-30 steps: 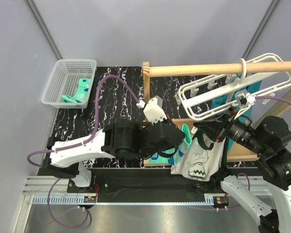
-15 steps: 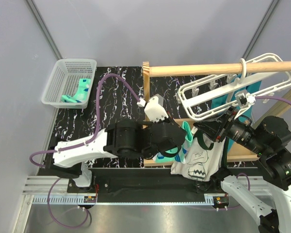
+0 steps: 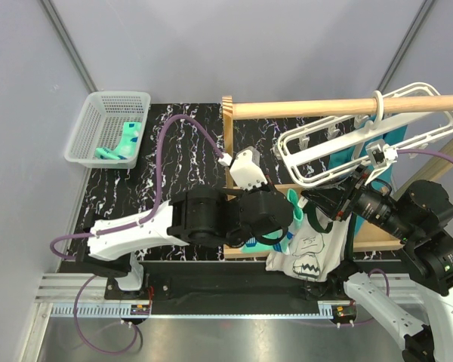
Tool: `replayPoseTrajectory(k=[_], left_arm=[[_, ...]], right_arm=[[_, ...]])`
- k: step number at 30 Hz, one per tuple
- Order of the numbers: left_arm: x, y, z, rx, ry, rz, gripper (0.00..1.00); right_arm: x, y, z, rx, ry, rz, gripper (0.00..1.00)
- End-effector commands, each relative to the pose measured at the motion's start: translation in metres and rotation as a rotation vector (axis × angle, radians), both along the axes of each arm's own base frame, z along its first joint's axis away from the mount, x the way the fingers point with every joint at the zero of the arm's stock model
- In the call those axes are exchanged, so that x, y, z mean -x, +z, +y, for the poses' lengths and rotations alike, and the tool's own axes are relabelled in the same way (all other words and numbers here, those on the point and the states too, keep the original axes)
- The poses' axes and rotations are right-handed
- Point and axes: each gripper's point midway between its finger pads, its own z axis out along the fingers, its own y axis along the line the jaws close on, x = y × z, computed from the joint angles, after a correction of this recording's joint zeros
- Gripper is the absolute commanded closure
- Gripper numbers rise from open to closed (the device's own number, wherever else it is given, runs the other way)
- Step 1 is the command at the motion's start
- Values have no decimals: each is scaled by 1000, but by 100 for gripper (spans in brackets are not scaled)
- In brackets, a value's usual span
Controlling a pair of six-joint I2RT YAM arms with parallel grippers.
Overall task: Clip the socks to the hanger
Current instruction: Clamp the sock onto the hanger.
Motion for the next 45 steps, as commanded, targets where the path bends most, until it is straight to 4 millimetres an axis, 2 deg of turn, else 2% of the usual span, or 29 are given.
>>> replayPoseTrajectory(k=[1,28,35,38,45], left_arm=[[-6,24,-4,70,25,-45,100],[-9,42,-9,133,46,-79,100],[-10,56,-11,166,44,-109,100],[-11,55,-14,162,41,-115,100],[-14,62,-7,171,58,-135,100]], right_arm=[[-5,5,0,-8,-16,-8,100],[-8,-7,1,13,-15,15,100],[-8,-8,2,16,-10,18,100],[-8,-8,2,16,-7,22,100],[-7,-10,3,17,2,25,100]])
